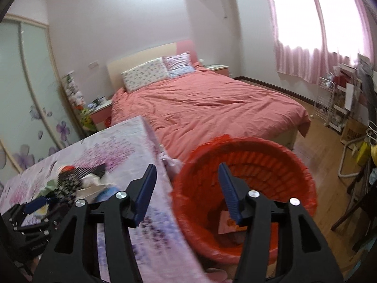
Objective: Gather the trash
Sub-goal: 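Open the left gripper to drop the bag into the basket, then grasp the blue tissue pack with the right gripper while the left grasps a snack wrapper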
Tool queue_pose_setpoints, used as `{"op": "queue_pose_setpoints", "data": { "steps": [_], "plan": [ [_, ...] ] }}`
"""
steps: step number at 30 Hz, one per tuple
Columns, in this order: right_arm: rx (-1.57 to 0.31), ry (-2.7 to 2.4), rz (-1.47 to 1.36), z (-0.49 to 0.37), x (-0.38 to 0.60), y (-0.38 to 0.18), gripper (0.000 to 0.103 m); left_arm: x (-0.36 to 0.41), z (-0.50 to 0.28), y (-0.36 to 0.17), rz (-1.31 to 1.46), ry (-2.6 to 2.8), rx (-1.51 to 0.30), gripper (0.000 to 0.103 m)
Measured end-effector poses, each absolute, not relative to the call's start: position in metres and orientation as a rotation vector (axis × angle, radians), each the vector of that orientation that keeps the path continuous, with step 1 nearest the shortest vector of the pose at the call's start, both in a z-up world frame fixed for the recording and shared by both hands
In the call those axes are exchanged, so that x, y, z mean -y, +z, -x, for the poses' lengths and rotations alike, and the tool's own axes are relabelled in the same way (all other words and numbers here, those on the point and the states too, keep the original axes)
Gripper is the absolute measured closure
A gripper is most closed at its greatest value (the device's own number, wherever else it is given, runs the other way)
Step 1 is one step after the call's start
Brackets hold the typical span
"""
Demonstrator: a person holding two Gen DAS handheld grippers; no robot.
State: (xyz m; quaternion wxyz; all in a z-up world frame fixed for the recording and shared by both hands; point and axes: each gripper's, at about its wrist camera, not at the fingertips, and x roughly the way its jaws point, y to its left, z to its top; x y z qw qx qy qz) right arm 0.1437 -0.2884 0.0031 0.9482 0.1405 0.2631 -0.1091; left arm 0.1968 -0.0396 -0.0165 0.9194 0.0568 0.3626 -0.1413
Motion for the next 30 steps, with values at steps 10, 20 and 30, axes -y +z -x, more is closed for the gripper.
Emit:
{"op": "queue_pose_setpoints", "data": {
  "steps": [10, 20, 30],
  "plan": [
    [-0.629, -0.098, -0.196, -0.168, 0.217, -0.016, 0.039, -0.088, -0.204, -0.031, -0.015, -0.050, -0.775, 0.020],
    [-0.775, -0.022, -0.109, -0.214, 0.167, -0.057, 0.039, -0.129, -0.207, -0.050, 0.037, 0.019, -0.805, 0.020],
    [-0.858, -0.064, -0.105, -0.241, 0.165, -0.076, 0.038, -0.124, -0.215, -0.063, 0.046, 0.014, -0.820, 0.020]
  ]
}}
